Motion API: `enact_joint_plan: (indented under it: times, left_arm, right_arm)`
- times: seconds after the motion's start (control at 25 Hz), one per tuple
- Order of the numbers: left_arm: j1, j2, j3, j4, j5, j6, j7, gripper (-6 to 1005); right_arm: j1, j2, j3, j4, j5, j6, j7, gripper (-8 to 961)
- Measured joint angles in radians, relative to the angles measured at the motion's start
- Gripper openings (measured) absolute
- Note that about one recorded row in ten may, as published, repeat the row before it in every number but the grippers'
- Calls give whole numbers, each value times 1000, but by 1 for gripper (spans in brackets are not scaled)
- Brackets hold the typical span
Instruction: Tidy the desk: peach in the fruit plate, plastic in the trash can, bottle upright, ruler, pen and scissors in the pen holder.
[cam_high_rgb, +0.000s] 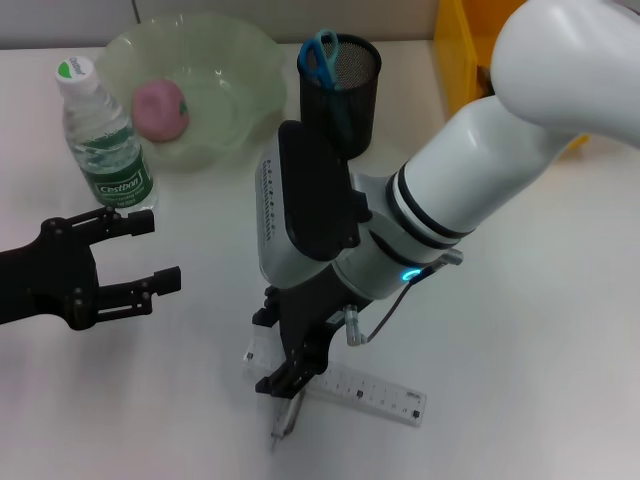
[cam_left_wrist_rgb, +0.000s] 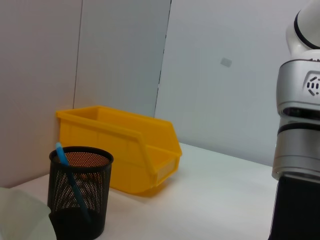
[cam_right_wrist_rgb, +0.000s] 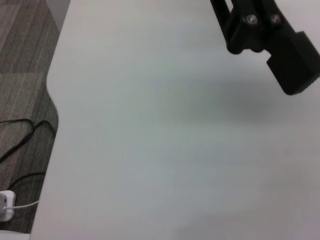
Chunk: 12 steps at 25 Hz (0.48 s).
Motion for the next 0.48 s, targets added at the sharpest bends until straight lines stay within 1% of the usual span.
enact_joint_plan:
  times: [0.48]
  left_arm:
    - [1, -2, 0, 0, -1, 3, 0, 811]
  right_arm:
    - [4, 0, -51, 6, 0, 26, 14, 777]
